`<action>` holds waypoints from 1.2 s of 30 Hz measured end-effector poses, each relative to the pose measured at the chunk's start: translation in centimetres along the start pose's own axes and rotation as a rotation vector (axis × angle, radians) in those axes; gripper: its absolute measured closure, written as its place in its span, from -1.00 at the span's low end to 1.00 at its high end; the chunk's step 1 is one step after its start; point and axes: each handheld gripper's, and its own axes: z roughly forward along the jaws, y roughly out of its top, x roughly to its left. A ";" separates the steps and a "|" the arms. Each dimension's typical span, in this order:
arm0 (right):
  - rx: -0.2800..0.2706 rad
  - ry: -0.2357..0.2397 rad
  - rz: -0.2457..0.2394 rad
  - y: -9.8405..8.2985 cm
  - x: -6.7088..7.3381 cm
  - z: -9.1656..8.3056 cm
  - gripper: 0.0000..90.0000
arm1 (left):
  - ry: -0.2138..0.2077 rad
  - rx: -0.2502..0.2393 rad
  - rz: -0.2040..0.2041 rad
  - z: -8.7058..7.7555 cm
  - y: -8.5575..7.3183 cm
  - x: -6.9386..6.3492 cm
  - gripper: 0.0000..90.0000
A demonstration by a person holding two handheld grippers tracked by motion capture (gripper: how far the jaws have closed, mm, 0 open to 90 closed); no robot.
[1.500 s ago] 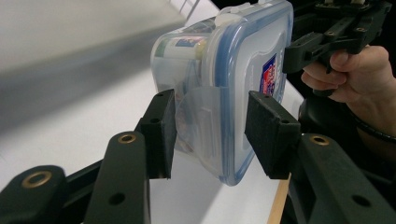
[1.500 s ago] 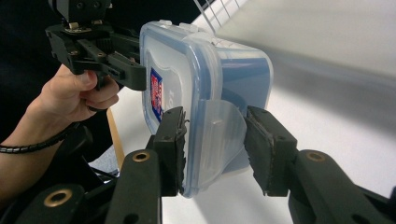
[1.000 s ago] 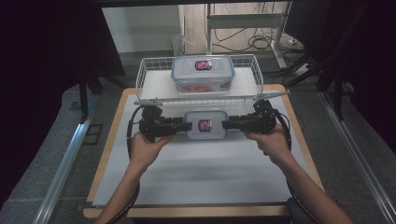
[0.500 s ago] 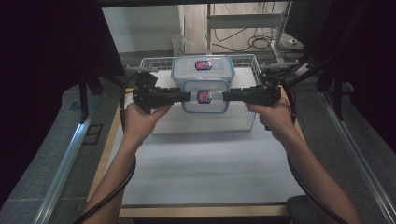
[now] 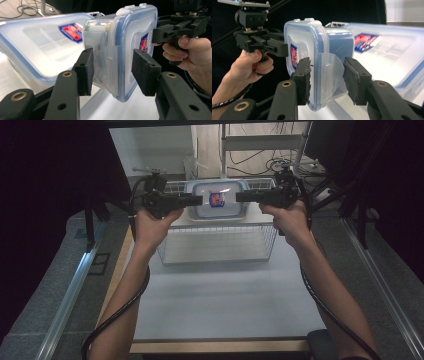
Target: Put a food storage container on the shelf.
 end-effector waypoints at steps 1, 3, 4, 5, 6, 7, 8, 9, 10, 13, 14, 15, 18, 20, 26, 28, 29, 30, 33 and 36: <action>-0.007 0.001 0.005 0.3 -0.2 0.1 0.27 | 0.001 -0.001 -0.002 0.0 0.2 0.1 0.19; -0.018 0.003 0.013 0.8 -0.5 0.2 0.27 | 0.010 -0.002 -0.008 0.1 0.8 0.3 0.18; -0.023 0.004 0.017 1.0 -0.7 0.3 0.27 | 0.013 -0.004 -0.010 0.2 1.1 0.4 0.18; -0.029 0.008 0.026 1.2 -0.9 0.4 0.27 | 0.015 -0.004 -0.012 0.3 1.3 0.5 0.18; -0.032 0.009 0.031 1.3 -1.1 0.5 0.27 | 0.018 -0.006 -0.019 0.3 1.6 0.6 0.18; -0.036 0.011 0.035 1.5 -1.3 0.6 0.27 | 0.020 -0.003 -0.017 0.4 1.8 0.8 0.18; -0.040 0.012 0.044 1.6 -1.5 0.6 0.27 | 0.023 -0.002 -0.021 0.5 2.1 0.9 0.18; -0.044 0.015 0.049 1.7 -1.8 0.7 0.27 | 0.025 0.000 -0.028 0.6 2.3 1.0 0.18; -0.045 0.015 0.054 1.8 -2.0 0.8 0.27 | 0.026 0.001 -0.032 0.7 2.4 1.2 0.18; -0.045 0.011 0.063 2.0 -2.5 1.0 0.27 | 0.029 0.004 -0.047 1.2 2.7 1.7 0.17; -0.044 0.009 0.065 2.1 -2.7 1.1 0.27 | 0.029 0.006 -0.053 1.3 2.7 1.8 0.17; -0.044 0.007 0.068 2.1 -2.9 1.2 0.27 | 0.029 0.010 -0.057 1.5 2.7 2.0 0.17; -0.041 0.008 0.082 2.1 -3.3 1.4 0.27 | 0.029 0.010 -0.066 1.7 2.5 2.3 0.17; -0.041 0.008 0.088 2.1 -3.5 1.5 0.27 | 0.029 0.006 -0.067 1.7 2.5 2.4 0.17; -0.031 0.007 0.114 2.3 -3.5 1.8 0.26 | 0.043 -0.002 -0.084 1.8 2.7 2.6 0.14; -0.036 0.004 0.120 2.4 -3.6 1.9 0.25 | 0.055 -0.002 -0.080 1.9 2.8 2.6 0.11; -0.041 -0.003 0.122 2.4 -3.6 2.0 0.24 | 0.059 -0.001 -0.077 2.0 2.8 2.6 0.10; -0.042 -0.006 0.122 2.4 -3.6 2.1 0.22 | 0.064 0.004 -0.069 2.1 2.8 2.6 0.07; -0.038 -0.042 0.109 2.5 -3.8 2.2 0.19 | 0.066 0.011 -0.075 2.4 2.7 2.7 -0.02; -0.044 -0.053 0.108 2.5 -3.9 2.6 0.15 | 0.069 -0.004 -0.096 2.6 2.6 2.9 -0.09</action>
